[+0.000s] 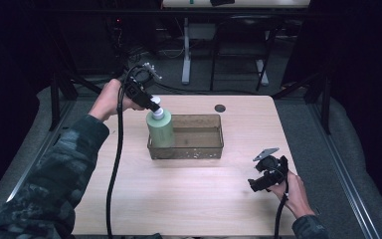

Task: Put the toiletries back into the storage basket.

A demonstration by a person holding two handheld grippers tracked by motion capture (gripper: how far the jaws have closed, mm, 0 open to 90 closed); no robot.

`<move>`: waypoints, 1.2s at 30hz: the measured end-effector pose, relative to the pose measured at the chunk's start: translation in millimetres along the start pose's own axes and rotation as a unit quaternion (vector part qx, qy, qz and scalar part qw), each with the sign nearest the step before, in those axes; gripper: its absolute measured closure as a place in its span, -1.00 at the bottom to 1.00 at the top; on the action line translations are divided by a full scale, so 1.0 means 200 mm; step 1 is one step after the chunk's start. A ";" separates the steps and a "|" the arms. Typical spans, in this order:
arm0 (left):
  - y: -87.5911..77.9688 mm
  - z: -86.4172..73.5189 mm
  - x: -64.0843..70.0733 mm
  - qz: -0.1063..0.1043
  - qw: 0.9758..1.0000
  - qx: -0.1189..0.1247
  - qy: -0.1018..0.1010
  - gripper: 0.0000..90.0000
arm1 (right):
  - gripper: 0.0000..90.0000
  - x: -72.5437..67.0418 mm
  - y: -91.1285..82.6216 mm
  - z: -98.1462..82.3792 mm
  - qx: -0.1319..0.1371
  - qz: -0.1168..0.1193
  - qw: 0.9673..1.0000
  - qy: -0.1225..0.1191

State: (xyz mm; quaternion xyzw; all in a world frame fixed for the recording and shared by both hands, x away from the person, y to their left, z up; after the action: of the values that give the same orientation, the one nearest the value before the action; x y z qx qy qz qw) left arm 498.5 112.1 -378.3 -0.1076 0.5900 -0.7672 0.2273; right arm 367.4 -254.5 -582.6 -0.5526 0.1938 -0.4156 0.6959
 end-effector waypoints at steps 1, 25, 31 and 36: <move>0.00 0.00 0.00 0.000 1.000 -0.001 0.001 0.42 | -0.97 0.00 0.00 0.00 0.000 0.002 1.000 -0.001; 0.02 0.00 -0.01 -0.019 1.000 0.024 -0.004 0.41 | -0.97 0.01 -0.01 0.00 0.009 0.001 1.000 0.010; 0.03 0.00 -0.02 -0.023 0.999 0.036 -0.026 0.18 | -0.97 0.01 -0.01 0.00 0.007 -0.001 1.000 0.010; 0.02 -0.02 -0.02 -0.029 0.996 0.063 -0.050 -0.41 | -0.97 0.01 -0.02 -0.01 0.011 0.001 1.000 0.013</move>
State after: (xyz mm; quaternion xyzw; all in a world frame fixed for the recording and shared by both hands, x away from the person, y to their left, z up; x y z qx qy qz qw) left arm 501.1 116.5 -383.1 -0.1481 0.5247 -0.8030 0.2409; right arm 367.2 -257.6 -579.5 -0.5393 0.1987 -0.4245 0.6997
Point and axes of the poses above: each handheld gripper's, and its own axes: y roughly forward along the jaws, z roughly out of its top, x roughly to its right, the point moved 6 cm from there along y, roughly forward along the jaws, and after that the axes turned 10 degrees about -x, right-handed, at the moved point
